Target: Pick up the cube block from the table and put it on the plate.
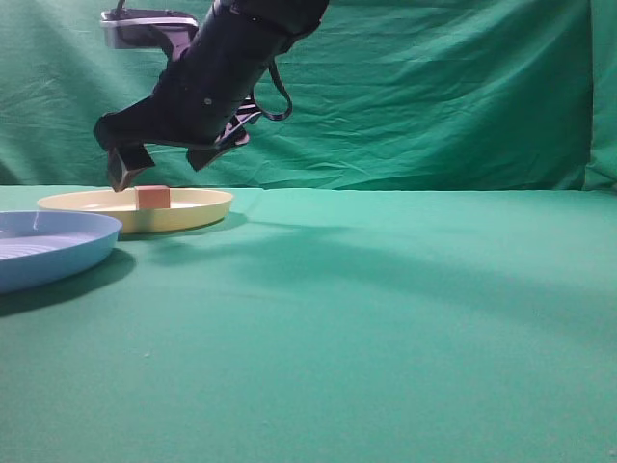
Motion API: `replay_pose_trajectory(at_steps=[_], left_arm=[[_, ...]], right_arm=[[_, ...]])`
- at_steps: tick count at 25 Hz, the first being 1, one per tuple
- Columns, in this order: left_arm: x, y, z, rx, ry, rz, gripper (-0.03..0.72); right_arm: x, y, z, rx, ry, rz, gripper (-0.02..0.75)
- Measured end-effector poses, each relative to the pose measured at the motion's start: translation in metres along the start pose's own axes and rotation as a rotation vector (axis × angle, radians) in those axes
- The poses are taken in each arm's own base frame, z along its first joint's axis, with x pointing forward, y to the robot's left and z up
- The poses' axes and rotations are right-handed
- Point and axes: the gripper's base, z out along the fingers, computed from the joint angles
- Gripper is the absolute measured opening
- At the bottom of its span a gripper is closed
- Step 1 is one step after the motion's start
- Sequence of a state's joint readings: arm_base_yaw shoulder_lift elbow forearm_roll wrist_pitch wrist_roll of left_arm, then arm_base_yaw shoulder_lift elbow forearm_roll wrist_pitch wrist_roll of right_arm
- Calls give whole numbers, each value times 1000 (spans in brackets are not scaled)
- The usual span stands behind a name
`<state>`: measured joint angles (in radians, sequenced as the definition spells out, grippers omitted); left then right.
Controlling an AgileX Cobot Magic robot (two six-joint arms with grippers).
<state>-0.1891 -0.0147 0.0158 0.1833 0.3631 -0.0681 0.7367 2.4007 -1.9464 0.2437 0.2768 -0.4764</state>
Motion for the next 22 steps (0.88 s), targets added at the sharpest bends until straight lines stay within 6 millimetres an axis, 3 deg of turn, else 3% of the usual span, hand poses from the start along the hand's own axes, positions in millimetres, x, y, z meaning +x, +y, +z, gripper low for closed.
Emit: replay_pose_trajectory(at_steps=[3,5,6,9,12,15,19,22], left_arm=[[0,0,0,0,0,0,0],[0,0,0,0,0,0,0],[0,0,0,0,0,0,0],[0,0,0,0,0,0,0],[0,0,0,0,0,0,0],[0,0,0,0,0,0,0],[0,0,0,0,0,0,0],[0,0,0,0,0,0,0]], right_arm=[[-11,0,-15,-20,21,-8,643],[-27,-1,-37,-41,40,-17,643],[-36,-3,-52,-51,50,-21,601],[-60,-13,-104,-70,110,10,418],[-71,-31,-161,-57,213,95,131],[-80,-49,-218,-3,261,191,0],[-78,-61,-283,98,249,246,0],[-63,-50,-330,130,202,248,0]])
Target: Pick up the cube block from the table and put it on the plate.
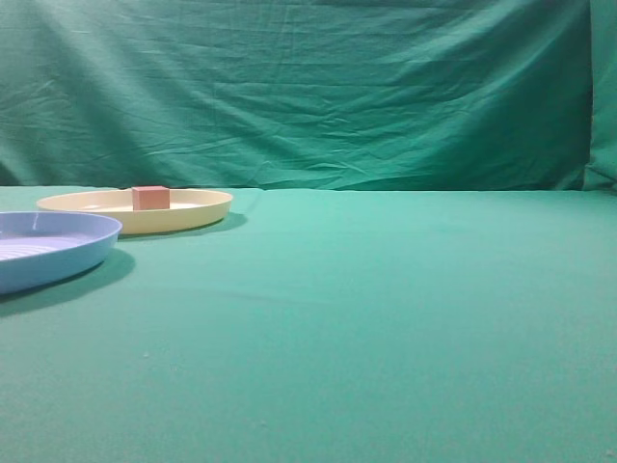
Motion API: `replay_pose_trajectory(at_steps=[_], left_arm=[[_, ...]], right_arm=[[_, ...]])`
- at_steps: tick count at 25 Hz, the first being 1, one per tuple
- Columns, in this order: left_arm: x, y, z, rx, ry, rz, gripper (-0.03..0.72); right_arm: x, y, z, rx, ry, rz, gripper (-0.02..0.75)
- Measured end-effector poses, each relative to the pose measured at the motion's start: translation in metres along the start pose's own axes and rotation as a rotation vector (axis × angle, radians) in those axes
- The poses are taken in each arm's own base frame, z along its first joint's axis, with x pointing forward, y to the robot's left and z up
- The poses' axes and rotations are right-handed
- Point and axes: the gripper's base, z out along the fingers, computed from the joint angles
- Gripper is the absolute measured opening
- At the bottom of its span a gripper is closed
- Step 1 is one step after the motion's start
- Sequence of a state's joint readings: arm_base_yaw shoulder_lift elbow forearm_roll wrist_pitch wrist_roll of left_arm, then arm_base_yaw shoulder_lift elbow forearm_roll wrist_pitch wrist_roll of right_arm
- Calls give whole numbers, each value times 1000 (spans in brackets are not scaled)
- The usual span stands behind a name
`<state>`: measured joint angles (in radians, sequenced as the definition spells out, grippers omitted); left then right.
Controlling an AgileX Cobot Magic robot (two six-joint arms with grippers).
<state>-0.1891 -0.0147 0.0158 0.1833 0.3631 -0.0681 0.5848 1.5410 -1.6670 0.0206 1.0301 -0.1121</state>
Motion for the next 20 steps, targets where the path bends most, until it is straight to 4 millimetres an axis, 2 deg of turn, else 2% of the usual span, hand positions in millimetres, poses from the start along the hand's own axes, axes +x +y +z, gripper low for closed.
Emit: replay_pose_trajectory(at_steps=[5,12,17,20], left_arm=[[0,0,0,0,0,0,0],[0,0,0,0,0,0,0],[0,0,0,0,0,0,0],[0,0,0,0,0,0,0]], right_arm=[[64,7,-37,6,-69,7,0],[151,17,-67,15,-167,12,0],[197,22,-92,24,-239,8,0],[220,23,-97,38,-292,18,0]])
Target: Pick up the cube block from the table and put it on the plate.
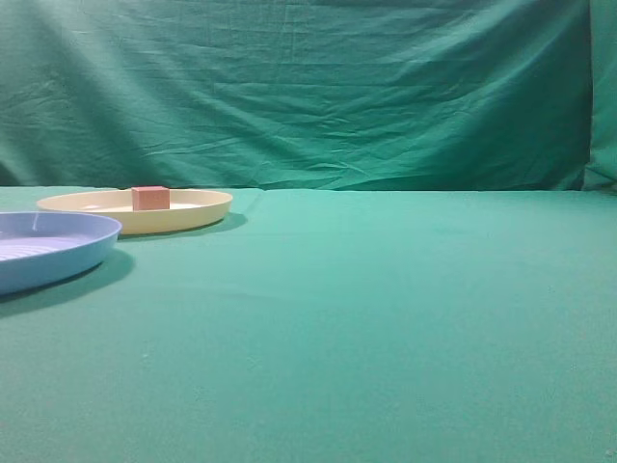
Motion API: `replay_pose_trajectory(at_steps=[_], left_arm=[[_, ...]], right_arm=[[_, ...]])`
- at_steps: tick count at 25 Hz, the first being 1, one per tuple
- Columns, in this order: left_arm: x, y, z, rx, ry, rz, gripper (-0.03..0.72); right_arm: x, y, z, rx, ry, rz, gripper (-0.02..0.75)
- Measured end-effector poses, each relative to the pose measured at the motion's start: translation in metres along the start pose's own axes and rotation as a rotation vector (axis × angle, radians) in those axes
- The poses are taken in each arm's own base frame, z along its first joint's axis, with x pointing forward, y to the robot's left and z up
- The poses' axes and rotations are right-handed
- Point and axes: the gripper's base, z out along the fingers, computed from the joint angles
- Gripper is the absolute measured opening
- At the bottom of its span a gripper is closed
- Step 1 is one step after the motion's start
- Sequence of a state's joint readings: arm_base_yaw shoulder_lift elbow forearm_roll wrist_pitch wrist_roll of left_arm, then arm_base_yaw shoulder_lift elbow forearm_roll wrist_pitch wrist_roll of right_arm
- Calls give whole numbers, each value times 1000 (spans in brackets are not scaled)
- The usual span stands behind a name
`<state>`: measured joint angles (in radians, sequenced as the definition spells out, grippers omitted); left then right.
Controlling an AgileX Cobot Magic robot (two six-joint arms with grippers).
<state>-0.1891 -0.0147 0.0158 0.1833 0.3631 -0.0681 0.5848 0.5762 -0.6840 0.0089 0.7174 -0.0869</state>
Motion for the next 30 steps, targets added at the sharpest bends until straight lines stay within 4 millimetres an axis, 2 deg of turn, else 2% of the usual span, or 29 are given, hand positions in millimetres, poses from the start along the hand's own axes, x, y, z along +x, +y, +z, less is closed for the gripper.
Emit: replay_pose_trajectory(at_steps=[7,14,20,25,30], left_arm=[[0,0,0,0,0,0,0],[0,0,0,0,0,0,0],[0,0,0,0,0,0,0],[0,0,0,0,0,0,0],[0,0,0,0,0,0,0]], right_arm=[[46,-5,-8,121,-178,-60,0],[103,-13,-8,384,-223,83,0],[149,-14,10,493,-197,194,0],[175,-13,28,482,-133,242,0],[174,-14,29,484,-158,245,0]])
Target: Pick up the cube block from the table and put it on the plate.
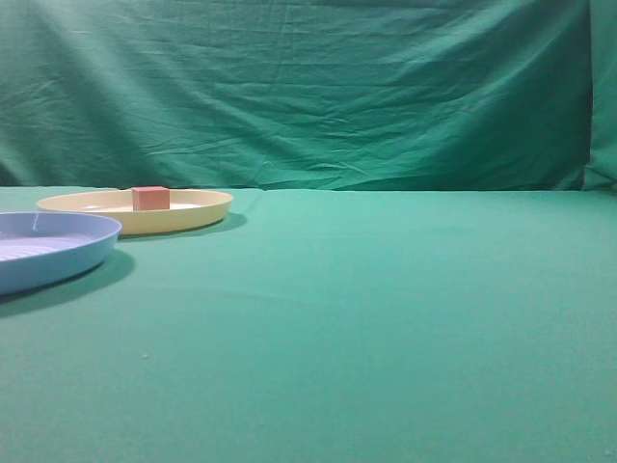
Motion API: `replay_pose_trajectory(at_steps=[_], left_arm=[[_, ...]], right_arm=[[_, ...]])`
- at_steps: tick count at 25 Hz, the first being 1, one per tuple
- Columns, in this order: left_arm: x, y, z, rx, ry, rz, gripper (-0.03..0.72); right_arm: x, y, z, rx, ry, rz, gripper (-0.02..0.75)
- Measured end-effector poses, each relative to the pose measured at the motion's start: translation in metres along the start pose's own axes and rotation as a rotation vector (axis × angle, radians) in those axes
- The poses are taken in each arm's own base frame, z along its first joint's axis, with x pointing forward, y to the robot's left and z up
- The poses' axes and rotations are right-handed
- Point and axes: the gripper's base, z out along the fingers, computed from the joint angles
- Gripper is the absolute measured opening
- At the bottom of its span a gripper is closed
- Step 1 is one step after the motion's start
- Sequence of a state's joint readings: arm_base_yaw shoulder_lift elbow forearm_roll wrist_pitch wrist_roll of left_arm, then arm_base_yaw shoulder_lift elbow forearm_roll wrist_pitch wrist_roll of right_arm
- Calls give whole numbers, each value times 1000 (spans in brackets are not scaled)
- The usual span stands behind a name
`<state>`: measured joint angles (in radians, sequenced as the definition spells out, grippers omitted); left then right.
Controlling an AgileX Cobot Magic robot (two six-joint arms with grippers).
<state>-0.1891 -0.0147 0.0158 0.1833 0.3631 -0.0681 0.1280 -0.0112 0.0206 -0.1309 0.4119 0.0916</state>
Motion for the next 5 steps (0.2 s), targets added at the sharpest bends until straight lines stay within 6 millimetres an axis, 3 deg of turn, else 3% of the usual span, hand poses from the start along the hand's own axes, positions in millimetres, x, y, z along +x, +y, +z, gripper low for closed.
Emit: replay_pose_trajectory(at_steps=[5], left_arm=[[0,0,0,0,0,0,0]], right_arm=[[0,0,0,2,-2,-4,0]])
